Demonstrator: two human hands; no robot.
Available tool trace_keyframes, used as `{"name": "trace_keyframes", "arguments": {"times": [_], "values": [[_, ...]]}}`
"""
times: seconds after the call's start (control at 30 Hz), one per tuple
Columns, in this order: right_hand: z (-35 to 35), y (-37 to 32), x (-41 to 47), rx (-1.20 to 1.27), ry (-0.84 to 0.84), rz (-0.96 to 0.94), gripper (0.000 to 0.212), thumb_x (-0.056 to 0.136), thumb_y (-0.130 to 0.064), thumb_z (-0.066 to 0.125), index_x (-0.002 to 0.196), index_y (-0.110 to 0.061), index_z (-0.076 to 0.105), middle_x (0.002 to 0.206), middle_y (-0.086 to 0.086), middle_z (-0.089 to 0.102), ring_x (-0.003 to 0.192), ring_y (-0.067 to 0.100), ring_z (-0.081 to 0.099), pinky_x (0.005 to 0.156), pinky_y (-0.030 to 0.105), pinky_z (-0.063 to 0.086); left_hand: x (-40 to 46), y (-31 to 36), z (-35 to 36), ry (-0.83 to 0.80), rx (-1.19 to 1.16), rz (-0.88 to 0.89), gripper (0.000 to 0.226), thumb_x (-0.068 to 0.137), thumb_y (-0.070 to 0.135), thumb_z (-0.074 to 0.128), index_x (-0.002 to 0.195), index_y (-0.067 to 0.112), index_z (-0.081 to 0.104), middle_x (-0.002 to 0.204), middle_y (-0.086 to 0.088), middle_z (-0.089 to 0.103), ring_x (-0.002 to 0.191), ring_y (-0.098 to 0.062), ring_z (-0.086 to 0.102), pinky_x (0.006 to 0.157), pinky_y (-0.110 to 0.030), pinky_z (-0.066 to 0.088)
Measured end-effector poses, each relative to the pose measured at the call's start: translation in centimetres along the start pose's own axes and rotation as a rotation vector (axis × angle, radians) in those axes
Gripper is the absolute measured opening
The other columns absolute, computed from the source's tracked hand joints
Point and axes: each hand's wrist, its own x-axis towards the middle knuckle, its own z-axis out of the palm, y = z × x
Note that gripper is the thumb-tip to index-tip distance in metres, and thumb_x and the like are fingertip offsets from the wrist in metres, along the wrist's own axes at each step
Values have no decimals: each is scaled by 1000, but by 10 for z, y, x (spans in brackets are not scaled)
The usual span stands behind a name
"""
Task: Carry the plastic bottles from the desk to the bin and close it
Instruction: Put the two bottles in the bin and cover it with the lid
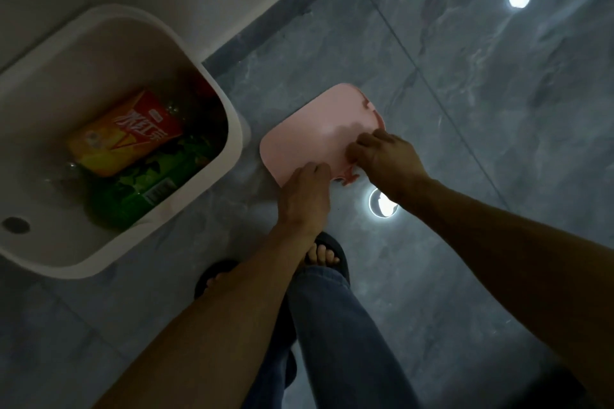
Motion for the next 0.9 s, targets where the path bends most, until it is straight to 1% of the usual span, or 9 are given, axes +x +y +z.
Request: {"name": "trace_keyframes", "arguments": {"times": [0.17, 0.3, 0.37, 0.47, 0.53, 0.67, 0.73, 0.8, 0.9], "values": [[-35, -9, -42, 23, -40, -35, 27, 91, -10, 57, 116, -19, 58, 109, 5, 63, 93, 27, 59, 59, 31, 35, -34, 17, -50, -30, 29, 55, 25, 88, 7, 66, 111, 16, 62, 111, -5, 62, 100, -24, 56, 74, -32, 46], [-80, -31, -85, 75, -83, -68, 33, 90, -13, 58, 121, -20, 54, 113, 4, 62, 96, 26, 61, 58, 31, 38, -80, 36, -112, -131, 41, 74, 42, 80, 6, 73, 119, 13, 59, 118, -7, 58, 109, -26, 51, 87, -36, 46], [-108, -49, -110, 127, -112, -103, 36, 89, -20, 59, 124, -24, 52, 116, 1, 61, 103, 23, 60, 66, 30, 49, -106, 47, -145, -215, 41, 63, 35, 84, 6, 67, 117, 11, 57, 118, -9, 57, 110, -27, 51, 86, -35, 43], [-155, -84, -146, 211, -119, -179, 34, 86, -33, 59, 120, -28, 55, 111, -2, 64, 103, 19, 62, 87, 30, 48, -148, 60, -193, -333, 33, 49, 25, 87, 3, 61, 111, 9, 55, 114, -10, 55, 107, -28, 51, 75, -31, 34], [-183, -111, -166, 245, -123, -202, 34, 87, -37, 56, 119, -27, 56, 109, -3, 65, 101, 18, 63, 98, 38, 49, -177, 67, -223, -374, 35, 38, 22, 88, 3, 60, 109, 9, 54, 112, -11, 55, 106, -28, 52, 73, -30, 32], [-229, -158, -187, 350, -131, -167, 32, 93, -35, 51, 121, -24, 61, 118, -2, 63, 107, 18, 62, 87, 35, 54, -217, 68, -283, -432, 19, 2, 18, 94, 9, 58, 111, 8, 55, 113, -12, 58, 103, -28, 56, 82, -36, 45], [-249, -178, -191, 393, -57, -142, 29, 92, -32, 56, 118, -23, 66, 117, -1, 64, 102, 18, 65, 79, 34, 56, -228, 62, -312, -409, -2, -32, 19, 95, 10, 58, 114, 9, 58, 113, -11, 59, 103, -27, 58, 85, -36, 47], [-267, -196, -191, 472, 57, -88, 23, 89, -29, 64, 110, -22, 72, 107, -1, 67, 85, 17, 68, 67, 33, 58, -235, 54, -339, -338, 3, -52, 21, 96, 11, 59, 116, 12, 62, 111, -9, 62, 102, -26, 61, 87, -37, 51], [-281, -219, -181, 677, 154, 70, 7, 89, -26, 65, 92, -26, 71, 89, -8, 66, 68, 9, 64, 60, 25, 50, -243, 40, -364, -33, 48, 34, 25, 95, 12, 63, 118, 21, 66, 116, -2, 64, 111, -21, 59, 96, -35, 50]]}}
